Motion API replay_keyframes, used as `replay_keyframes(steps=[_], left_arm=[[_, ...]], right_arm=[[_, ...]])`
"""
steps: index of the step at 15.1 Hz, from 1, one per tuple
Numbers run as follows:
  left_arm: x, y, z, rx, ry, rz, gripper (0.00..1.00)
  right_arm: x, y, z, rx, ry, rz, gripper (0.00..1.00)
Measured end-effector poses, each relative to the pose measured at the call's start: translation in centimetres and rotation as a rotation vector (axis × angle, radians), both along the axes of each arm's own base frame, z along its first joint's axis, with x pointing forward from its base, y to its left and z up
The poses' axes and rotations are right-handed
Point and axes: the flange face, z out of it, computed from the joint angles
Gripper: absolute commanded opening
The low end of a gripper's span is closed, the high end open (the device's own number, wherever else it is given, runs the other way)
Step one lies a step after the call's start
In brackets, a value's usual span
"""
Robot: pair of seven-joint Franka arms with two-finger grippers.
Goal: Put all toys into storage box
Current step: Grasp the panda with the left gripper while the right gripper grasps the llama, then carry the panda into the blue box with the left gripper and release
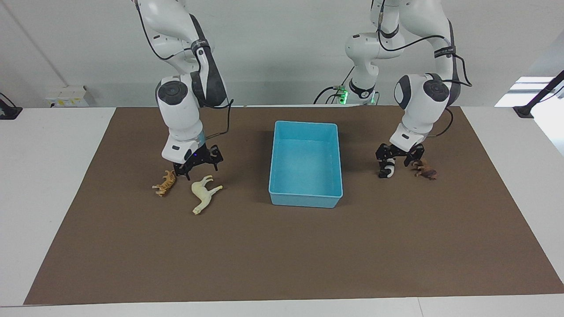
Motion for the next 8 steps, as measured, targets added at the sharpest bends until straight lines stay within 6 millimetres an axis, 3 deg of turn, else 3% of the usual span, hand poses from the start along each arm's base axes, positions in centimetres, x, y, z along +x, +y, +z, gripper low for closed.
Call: replay_keyframes(steps=[4,8], left_arm=[[0.1,0.2,-1.4,-0.002,-0.007,0.006,1.00],[-1.2,0.3,-3.6,-0.001,0.001,0.006,1.00]], right_arm=[[0.3,-0.7,-2.1,-0.040,-0.007,0.104,1.00],[0.9,-1.0,-3.5,-0.064,-0.040,0.139,1.00]])
